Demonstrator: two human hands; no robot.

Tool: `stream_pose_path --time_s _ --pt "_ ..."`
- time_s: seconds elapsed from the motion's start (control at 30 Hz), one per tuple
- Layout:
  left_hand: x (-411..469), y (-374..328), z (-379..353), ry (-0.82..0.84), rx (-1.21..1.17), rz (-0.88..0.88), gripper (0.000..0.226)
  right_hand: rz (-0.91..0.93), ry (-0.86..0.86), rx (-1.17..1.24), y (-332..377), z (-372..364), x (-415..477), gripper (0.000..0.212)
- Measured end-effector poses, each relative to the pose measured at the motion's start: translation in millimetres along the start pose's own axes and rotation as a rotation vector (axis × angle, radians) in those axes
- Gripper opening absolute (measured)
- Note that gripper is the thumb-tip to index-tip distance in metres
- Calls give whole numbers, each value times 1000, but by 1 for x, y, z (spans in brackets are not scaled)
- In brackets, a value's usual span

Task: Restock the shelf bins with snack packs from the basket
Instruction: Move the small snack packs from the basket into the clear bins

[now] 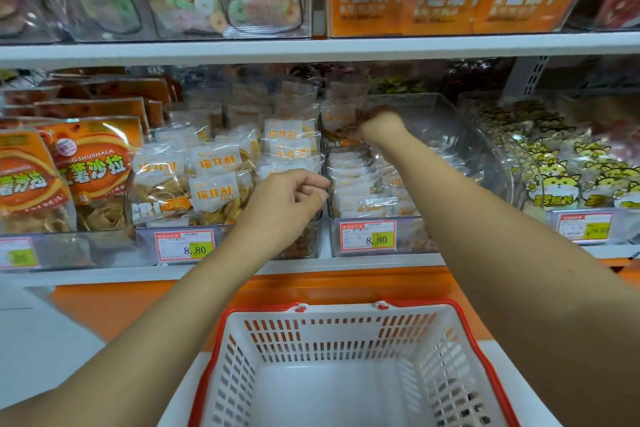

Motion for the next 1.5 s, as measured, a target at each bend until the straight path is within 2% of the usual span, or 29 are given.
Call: stream_pose_path --time_s 0.07,0.17,0.23,0.37,0.43,0.5,0.57,0.67,0.77,0.83,0.9,1.0,1.1,1.23,1.3,1.4,1.5 --pt "0 0 0 -15 10 -10 17 -30 -15 141 -3 3 -6 18" --pt "-2 1 -1 -34 28 -32 20 -24 2 363 2 7 -25 39" --pt "-9 1 0 -57 12 -85 19 24 -19 338 6 14 -40 45" --pt "-35 0 7 -143 10 -273 21 182 -270 288 18 37 -84 21" --pt "-48 11 5 -130 38 -282 32 270 -369 312 20 34 -112 28" --pt "-58 24 -2 -93 135 -256 40 343 -359 355 20 21 -143 37" --pt "-67 40 -9 -51 244 -192 44 402 -235 373 15 -1 -174 37" --pt "-79 70 -21 45 358 -24 45 431 30 228 5 -42 -209 34" --pt "-92 114 -35 204 516 142 31 375 337 24 -4 -94 -233 28" --pt "-106 147 -45 324 638 212 24 358 544 -102 -13 -137 -251 15" --pt "-123 177 -56 452 750 257 27 376 720 -150 -31 -177 -269 31" --pt "-147 210 -66 618 910 325 22 442 942 -191 -69 -224 -296 29" --pt "-159 236 -61 727 1054 435 19 513 1046 -158 -102 -262 -326 42" --pt "-159 248 -50 672 1060 491 23 616 1124 -193 -121 -296 -358 36" --pt "-157 246 -48 661 1059 482 24 636 1118 -200 -125 -304 -364 36" --pt "-156 242 -49 660 1045 487 20 596 1053 -197 -129 -310 -371 21" --pt "-155 241 -49 632 1014 548 30 548 1056 -150 -127 -314 -371 21"
Point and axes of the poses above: each hand's wrist, its own x-axis towards the middle knuckle, its own z-axis out of the back of the hand, y = z × x, the point moved 5 cm from there along x, towards the middle knuckle, and after that the axes turned 9 degrees about z, right-handed, at the moved point
